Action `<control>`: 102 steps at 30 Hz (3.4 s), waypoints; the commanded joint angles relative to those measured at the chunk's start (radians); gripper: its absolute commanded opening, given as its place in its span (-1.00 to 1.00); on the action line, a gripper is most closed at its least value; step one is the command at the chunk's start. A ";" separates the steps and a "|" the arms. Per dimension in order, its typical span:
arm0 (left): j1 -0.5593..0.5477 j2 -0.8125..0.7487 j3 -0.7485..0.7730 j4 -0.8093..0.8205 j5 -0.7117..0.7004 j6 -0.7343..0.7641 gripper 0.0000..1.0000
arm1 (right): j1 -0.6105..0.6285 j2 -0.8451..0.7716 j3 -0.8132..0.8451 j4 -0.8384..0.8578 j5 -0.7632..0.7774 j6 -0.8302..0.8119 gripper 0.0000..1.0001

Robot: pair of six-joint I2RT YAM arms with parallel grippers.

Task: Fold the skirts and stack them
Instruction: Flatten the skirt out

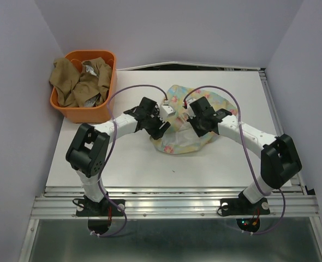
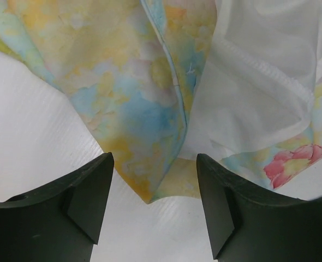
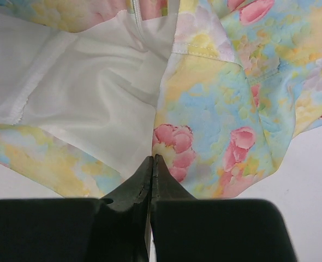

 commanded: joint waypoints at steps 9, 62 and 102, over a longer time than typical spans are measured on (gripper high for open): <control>0.025 -0.011 0.033 0.057 -0.181 -0.029 -0.83 | -0.056 -0.137 -0.007 -0.043 0.032 -0.050 -0.99; 0.179 -0.042 0.324 -0.227 -0.124 -0.164 -1.00 | 0.370 0.151 -0.068 0.544 -0.575 -0.608 0.16; 0.193 0.348 1.268 0.354 -0.382 -0.135 -1.00 | -0.558 0.175 0.694 0.756 -0.414 -0.354 -0.99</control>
